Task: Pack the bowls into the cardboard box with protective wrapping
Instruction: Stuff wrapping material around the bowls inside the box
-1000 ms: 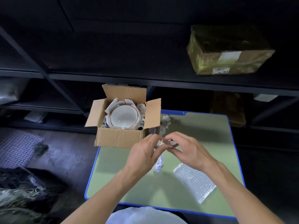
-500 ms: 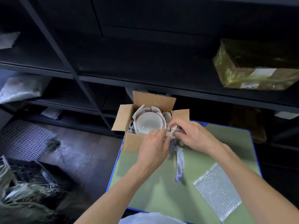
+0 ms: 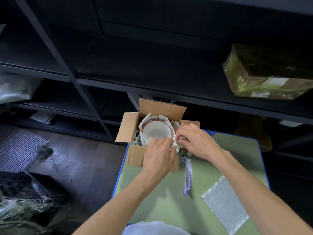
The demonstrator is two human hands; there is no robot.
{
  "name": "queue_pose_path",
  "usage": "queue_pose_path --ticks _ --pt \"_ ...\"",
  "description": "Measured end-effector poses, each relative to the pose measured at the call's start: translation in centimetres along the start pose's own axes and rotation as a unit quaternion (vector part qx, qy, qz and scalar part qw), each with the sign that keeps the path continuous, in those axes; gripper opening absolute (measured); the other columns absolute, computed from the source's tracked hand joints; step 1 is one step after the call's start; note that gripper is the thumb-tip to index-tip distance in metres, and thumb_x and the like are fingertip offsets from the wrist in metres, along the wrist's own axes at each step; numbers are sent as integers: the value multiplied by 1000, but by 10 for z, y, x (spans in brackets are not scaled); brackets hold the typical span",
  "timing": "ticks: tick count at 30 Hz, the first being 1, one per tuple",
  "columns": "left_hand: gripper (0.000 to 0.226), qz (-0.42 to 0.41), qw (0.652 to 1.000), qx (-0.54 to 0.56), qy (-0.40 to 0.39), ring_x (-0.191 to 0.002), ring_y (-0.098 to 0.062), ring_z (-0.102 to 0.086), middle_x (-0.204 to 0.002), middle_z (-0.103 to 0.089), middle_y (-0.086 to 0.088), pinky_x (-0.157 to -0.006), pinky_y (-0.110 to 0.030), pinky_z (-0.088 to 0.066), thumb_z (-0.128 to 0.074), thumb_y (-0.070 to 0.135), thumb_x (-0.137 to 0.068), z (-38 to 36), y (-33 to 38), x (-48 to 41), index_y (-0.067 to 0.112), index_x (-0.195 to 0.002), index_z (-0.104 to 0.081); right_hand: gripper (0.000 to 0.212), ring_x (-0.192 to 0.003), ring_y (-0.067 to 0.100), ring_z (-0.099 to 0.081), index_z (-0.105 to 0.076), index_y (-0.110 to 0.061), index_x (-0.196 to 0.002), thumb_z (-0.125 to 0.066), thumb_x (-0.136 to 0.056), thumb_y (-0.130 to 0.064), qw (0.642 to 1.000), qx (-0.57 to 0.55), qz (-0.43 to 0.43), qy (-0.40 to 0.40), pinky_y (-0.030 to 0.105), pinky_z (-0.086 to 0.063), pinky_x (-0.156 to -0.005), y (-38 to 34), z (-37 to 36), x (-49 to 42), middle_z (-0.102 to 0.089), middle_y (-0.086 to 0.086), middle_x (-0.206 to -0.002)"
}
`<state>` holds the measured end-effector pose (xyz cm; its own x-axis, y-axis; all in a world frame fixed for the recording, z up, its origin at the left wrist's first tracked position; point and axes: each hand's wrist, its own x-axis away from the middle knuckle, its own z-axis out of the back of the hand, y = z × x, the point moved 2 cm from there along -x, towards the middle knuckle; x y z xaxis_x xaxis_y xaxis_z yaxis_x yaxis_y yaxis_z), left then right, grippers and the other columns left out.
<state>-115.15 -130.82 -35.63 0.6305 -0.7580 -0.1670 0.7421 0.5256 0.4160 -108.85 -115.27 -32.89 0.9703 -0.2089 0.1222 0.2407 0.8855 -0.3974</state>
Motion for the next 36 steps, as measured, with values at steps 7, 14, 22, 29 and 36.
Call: queue_pose_path --ticks 7,14,22,29,36 --pt "21 4 999 -25 -23 -66 -24 -45 -71 -67 5 -60 -33 -27 -46 33 -95 -1 -2 -3 20 -96 -62 15 -106 13 -47 -68 -25 -104 -56 -96 -23 996 76 35 10 35 -52 -75 -3 -6 9 -61 -18 -111" --pt "14 38 996 -49 -66 -72 -23 -34 -84 -61 1 -66 -35 -20 -45 31 -93 -2 2 -10 24 -100 -55 13 -89 24 -51 -62 -13 -84 -63 -78 -1 991 102 44 72 34 -37 -56 -10 -14 6 -60 0 -88" --pt "32 -10 994 -58 -96 -84 -21 -45 -100 -59 5 -71 -33 -29 -38 34 -100 1 -4 -4 27 -100 -69 12 -95 21 -50 -69 -18 -88 -60 -89 -10 984 153 54 75 35 -48 -71 -12 -13 8 -60 -5 -95" --pt "33 -72 994 -37 -74 -90 -21 -48 -104 -62 10 -80 -36 -40 -29 30 -102 -1 4 20 25 -113 -60 25 -111 16 -55 -72 -22 -99 -48 -94 -20 977 181 97 57 27 -44 -94 -14 -18 42 -65 -13 -109" --pt "31 -97 989 -61 -92 -86 -24 -51 -93 -64 4 -71 -37 -40 -37 33 -97 -1 4 13 21 -99 -66 24 -112 19 -51 -70 -24 -104 -53 -88 -17 973 218 70 22 29 -40 -96 -15 -16 31 -64 -11 -110"
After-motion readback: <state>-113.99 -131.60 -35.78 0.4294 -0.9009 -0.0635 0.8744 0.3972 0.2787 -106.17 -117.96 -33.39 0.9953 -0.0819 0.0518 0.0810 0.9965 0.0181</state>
